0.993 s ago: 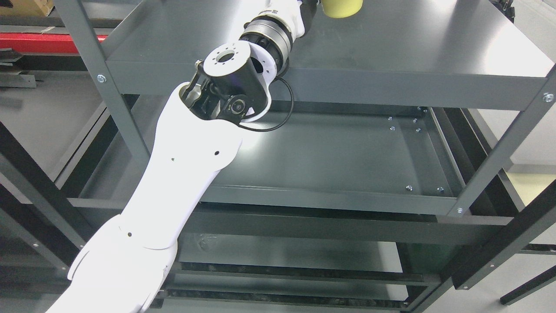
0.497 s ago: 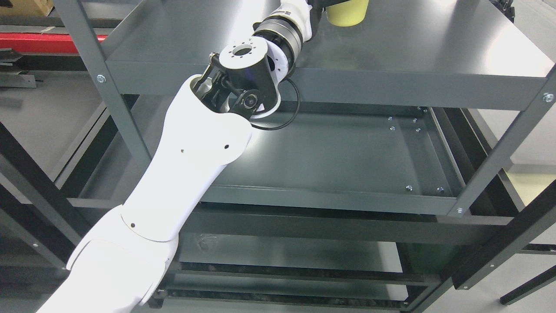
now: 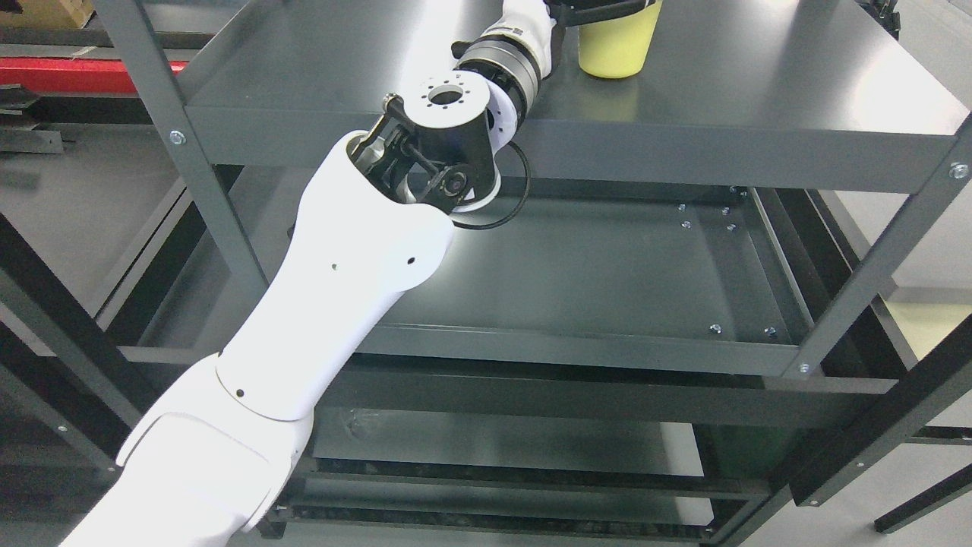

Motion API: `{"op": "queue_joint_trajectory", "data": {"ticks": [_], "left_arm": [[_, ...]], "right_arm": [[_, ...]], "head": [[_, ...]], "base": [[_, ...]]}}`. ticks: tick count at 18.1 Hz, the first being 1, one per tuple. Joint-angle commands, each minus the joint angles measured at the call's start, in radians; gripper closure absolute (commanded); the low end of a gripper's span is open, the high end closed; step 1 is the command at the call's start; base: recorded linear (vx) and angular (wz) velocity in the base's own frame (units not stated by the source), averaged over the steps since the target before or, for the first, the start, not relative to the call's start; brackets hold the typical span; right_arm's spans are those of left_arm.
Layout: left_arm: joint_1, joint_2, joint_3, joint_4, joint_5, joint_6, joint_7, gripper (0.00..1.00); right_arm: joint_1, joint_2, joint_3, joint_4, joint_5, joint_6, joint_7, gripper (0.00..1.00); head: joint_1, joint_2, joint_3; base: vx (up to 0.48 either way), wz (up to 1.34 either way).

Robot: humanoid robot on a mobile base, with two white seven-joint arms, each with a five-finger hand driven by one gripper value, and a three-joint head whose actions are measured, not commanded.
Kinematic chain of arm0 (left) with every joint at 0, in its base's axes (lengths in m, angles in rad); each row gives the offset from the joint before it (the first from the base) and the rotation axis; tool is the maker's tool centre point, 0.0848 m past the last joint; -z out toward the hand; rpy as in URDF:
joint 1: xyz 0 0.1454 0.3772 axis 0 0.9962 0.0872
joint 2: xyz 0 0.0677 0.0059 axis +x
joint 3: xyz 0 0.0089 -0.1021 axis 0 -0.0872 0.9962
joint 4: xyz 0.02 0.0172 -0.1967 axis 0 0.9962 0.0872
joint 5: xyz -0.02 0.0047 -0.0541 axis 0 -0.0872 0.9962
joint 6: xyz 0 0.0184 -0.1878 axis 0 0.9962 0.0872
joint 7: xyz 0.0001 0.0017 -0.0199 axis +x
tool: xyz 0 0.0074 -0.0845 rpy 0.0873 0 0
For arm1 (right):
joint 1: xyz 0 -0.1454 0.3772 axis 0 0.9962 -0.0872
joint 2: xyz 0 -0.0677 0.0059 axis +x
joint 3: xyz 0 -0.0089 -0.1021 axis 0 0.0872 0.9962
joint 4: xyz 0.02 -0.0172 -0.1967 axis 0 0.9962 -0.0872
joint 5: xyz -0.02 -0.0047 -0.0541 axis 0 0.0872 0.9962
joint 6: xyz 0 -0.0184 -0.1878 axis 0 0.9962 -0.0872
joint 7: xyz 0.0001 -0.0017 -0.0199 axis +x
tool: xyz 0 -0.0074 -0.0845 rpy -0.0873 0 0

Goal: Place yellow IKEA cup on middle right shelf
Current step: 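Set the cup down on the shelf and open the left hand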

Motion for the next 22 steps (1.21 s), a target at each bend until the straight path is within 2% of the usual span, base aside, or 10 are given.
{"op": "queue_joint_trajectory", "data": {"ticks": [1,5,22], "left_arm": [[-0.001,0.017,-0.03,-0.018,-0.085,0.001,-0.001,0.01],[0.004,0.017,-0.029,-0.066,-0.103,0.004,-0.001,0.01],[0.036,0.017,0.015,-0.115,-0.111,0.01,-0.009,0.01]], "right_arm": [[0.011,-0.017,0.017,0.0,-0.025,0.0,-0.215,0.01],[0.011,-0.017,0.017,0.0,-0.025,0.0,-0.215,0.0],[0.011,-0.017,0.017,0.0,-0.025,0.0,-0.215,0.01]], "head": [[0.0,0.0,0.0],[0.0,0.0,0.0],[0.0,0.0,0.0]], "base": [[0.0,0.0],[0.0,0.0],[0.0,0.0]]}}
